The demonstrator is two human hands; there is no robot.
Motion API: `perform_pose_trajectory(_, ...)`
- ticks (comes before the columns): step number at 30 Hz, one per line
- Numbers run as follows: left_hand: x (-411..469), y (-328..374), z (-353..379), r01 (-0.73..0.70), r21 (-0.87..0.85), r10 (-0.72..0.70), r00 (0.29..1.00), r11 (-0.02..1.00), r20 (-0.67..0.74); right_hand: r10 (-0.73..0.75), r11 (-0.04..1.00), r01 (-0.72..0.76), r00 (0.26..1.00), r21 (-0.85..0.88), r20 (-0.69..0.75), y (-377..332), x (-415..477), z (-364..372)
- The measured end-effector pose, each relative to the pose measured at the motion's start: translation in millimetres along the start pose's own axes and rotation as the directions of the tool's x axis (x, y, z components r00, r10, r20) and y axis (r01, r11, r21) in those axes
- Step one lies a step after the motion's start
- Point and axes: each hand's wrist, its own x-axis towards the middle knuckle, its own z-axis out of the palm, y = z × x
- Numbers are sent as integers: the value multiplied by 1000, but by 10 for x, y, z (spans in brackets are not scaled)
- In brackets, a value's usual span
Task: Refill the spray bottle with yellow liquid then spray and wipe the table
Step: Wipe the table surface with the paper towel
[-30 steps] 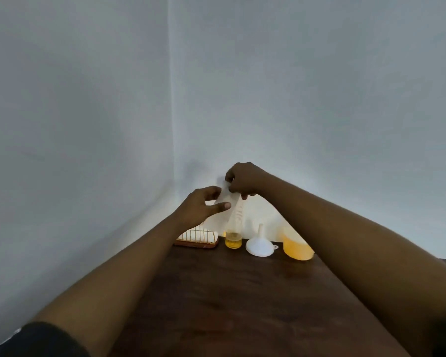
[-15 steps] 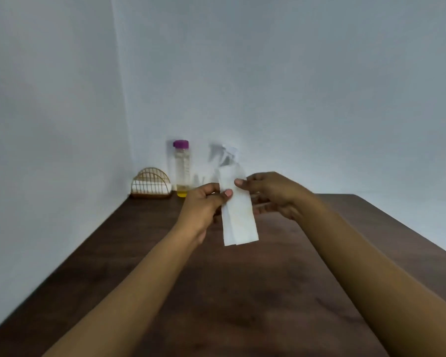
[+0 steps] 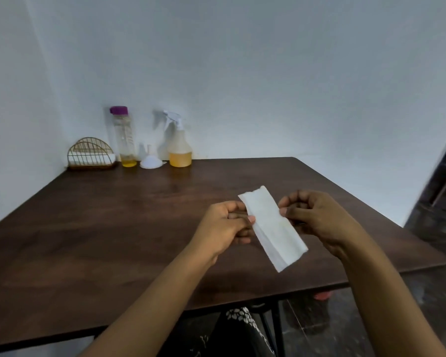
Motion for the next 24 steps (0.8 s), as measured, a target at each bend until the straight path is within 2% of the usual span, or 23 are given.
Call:
perform_pose_trajectory(1, 16, -15, 59, 21, 64, -22, 1000, 998, 12, 16, 998, -19, 999, -56, -44, 78, -21, -57)
perform_pose_trajectory(2, 28, -38, 88, 17, 198, -18, 1000, 980, 5, 37, 988, -50, 995, -146, -90, 163, -27, -95)
perform_pose_trajectory(3, 28, -79, 99, -8, 389, 9, 1000, 921, -1, 57, 962, -90, 990, -259, -131, 265, -28, -125)
perform_pose_trajectory(5, -57, -185, 91, -60, 735, 85, 996, 676, 4, 72, 842, -159, 980, -515, -184, 455, -13, -167)
perform_pose_trajectory(7, -235, -293, 80, -93, 879, 168, 986, 468, 15, -21, 723, -145, 973, -675, -231, 566, -20, -223)
perform_pose_trajectory(9, -386, -426, 49, -107, 920, 209, 978, 376, 28, -161, 704, -73, 952, -706, -260, 608, -39, -254)
perform_pose_trajectory(11, -471, -531, 2, -92, 947, 201, 979, 309, 30, -204, 659, -1, 962, -752, -180, 656, -50, -184)
perform_pose_trajectory(14, -476, -558, -77, -43, 965, 195, 981, 259, -9, 19, 477, 68, 996, -876, 87, 744, -67, 147)
perform_pose_trajectory(16, -450, -556, -131, -27, 976, 199, 980, 214, -17, 81, 416, 75, 990, -906, 119, 790, -99, 422)
perform_pose_trajectory(20, -411, -573, -260, 41, 987, 191, 979, 155, -70, 9, 443, 175, 980, -880, 199, 779, -118, 879)
perform_pose_trajectory(24, -417, -604, -295, 76, 979, 187, 976, 187, -111, 32, 437, 189, 974, -879, 225, 787, -78, 808)
